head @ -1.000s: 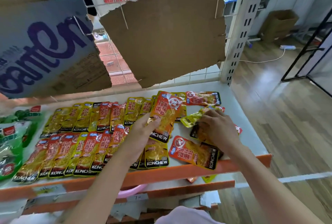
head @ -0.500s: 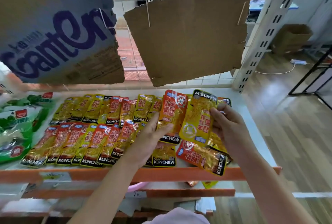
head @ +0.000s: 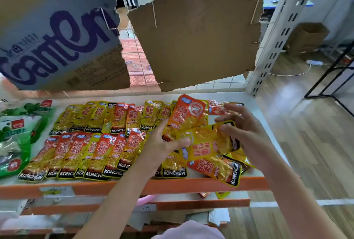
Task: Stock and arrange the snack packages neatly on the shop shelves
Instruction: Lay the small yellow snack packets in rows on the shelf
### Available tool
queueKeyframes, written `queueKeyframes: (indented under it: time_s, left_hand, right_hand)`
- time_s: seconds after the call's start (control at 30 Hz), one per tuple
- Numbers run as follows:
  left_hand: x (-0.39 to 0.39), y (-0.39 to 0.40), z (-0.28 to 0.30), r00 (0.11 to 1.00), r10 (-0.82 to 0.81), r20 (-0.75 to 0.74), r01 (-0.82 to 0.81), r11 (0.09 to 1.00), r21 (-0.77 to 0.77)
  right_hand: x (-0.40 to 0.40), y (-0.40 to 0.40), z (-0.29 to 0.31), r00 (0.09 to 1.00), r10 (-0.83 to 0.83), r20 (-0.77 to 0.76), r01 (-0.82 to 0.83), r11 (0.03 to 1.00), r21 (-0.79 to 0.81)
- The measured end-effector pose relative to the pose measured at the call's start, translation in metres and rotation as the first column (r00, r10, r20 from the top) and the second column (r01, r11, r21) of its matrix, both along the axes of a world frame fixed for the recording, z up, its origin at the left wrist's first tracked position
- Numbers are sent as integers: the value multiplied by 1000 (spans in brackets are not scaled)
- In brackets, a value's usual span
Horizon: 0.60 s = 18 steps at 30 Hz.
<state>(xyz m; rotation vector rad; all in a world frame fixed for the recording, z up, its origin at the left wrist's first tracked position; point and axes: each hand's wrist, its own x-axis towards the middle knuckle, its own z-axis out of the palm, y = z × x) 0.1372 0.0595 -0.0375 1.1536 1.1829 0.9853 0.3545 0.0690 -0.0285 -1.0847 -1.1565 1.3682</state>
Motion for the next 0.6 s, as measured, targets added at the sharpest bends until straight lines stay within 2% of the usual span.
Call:
queueKeyframes:
  time_s: [0.07, 0.13, 0.2, 0.3, 0.37, 0.47, 0.53, 0.57, 0.6]
  left_hand:
    - [0, 4, -3, 990, 101, 101, -98, 995, -29]
    - [2, 6, -5, 973, 166, 160, -155, 984, -83]
    - [5, 6, -8, 970, 195, 145, -178, 977, -120]
    - [5, 9, -14, 953, 285, 104, -266, 949, -168]
    - [1, 11, -20, 959, 282, 7, -276, 943, -184]
    - [-1, 4, -24, 977, 131, -165, -154, 979, -137]
    - [2, -3, -27, 952, 9, -305, -50, 991, -128]
    - [3, -6, -29, 913, -37, -406, -10, 994, -112]
    - [4, -8, -33, 857, -69, -511, 30, 996, -84]
  right_hand:
    - [2, -4, -6, 983, 176, 47, -174, 984, -41]
    - [-3, -8, -12, 953, 272, 132, -263, 962, -78]
    - [-9, -11, -20, 934, 306, 185, -294, 952, -90]
    - [-12, -14, -26, 962, 242, 123, -237, 970, -53]
    - [-8, -14, -28, 989, 129, 70, -126, 991, -41]
    - [-5, -17, -34, 989, 14, 149, -5, 998, -65]
    - [-8, -22, -37, 960, 8, 280, 14, 997, -76]
    - [-10, -25, -39, 912, 32, 409, -10, 998, -55]
    - [-11, -26, -42, 819, 56, 571, -58, 998, -16]
